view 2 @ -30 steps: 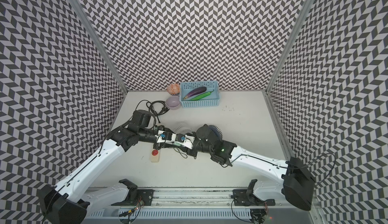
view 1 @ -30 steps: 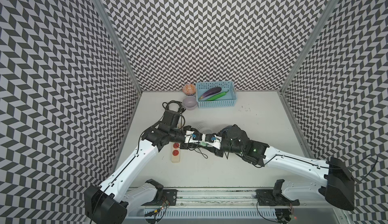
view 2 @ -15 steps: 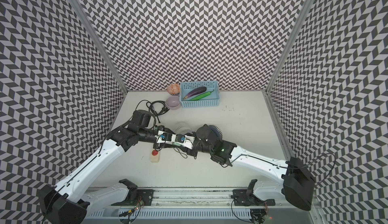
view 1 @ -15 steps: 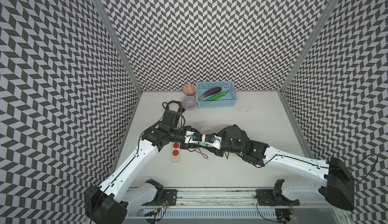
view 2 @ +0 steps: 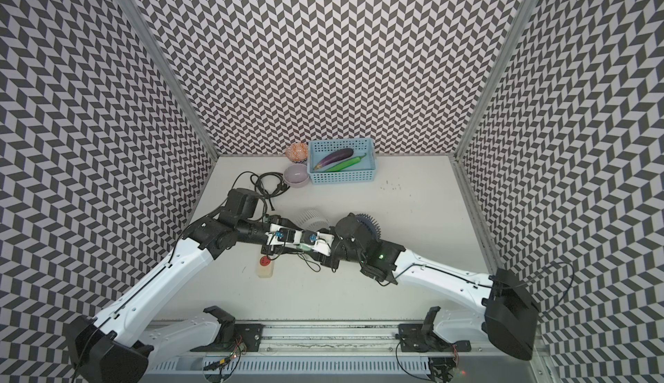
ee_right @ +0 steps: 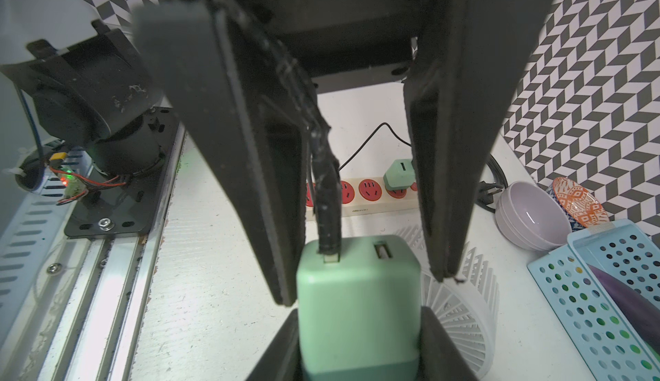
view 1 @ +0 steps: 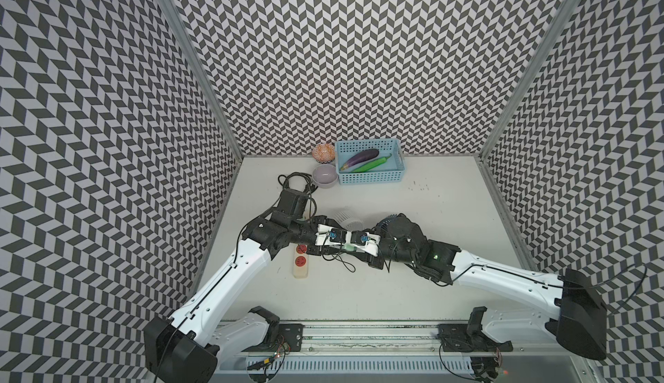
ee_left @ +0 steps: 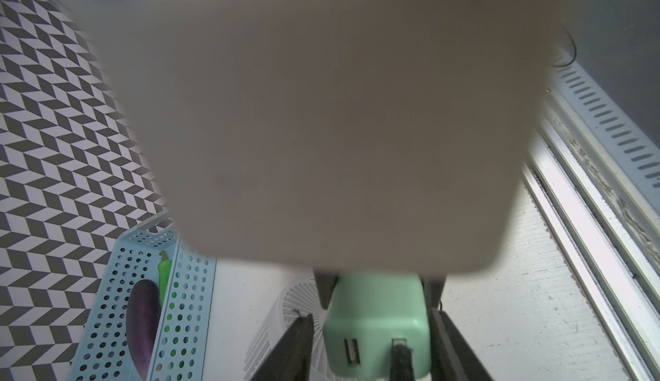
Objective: Plug the desk fan into the power strip
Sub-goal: Pick up the plug from the center of the board.
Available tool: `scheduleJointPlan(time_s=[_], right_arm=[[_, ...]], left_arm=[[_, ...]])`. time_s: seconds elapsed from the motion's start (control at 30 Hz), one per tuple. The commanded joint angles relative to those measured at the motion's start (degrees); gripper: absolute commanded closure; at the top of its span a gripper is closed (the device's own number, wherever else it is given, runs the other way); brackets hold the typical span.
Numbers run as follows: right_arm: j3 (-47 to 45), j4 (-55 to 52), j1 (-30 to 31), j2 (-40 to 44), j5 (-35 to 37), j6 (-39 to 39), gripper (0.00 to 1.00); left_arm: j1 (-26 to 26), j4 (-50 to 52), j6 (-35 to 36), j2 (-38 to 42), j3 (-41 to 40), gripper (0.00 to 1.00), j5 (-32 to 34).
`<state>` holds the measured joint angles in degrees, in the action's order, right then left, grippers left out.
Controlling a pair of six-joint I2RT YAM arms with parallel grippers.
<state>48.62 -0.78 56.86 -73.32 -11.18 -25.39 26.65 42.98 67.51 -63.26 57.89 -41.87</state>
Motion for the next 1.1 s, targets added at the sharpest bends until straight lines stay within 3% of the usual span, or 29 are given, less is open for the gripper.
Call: scheduleJointPlan(time_s=[0.0,0.27,0.4,0.6,0.7,1.07], right_arm=[[1.92,6.57,0.68,0.65,-0.98,1.29,1.00],[2.25,8.47,0.65,0.57,-2.04,2.33,1.00],[2.36,9.07,0.70,0.63,-2.27,2.49,1.00],[2.53,9.08,0.70,0.63,-2.27,2.47,1.00],[2.44,9.08,0.71,0.68,-2.35,2.43,1.00],[1.09,10.80,1.28,1.83,-3.07,-1.36,1.00]], left_arm=[[0.73,1.70,0.98,-0.37,-0.34,0.50,2.57],[1.02,1.68,1.13,-0.51,-0.40,0.50,2.01],[1.04,1.73,1.38,-0.60,-0.32,0.45,2.15],[1.18,1.74,1.58,-0.72,-0.32,0.49,2.65],[1.13,1.73,1.66,-0.76,-0.57,0.46,2.91],[1.32,3.00,-1.30,-1.80,0.47,0.45,2.60]])
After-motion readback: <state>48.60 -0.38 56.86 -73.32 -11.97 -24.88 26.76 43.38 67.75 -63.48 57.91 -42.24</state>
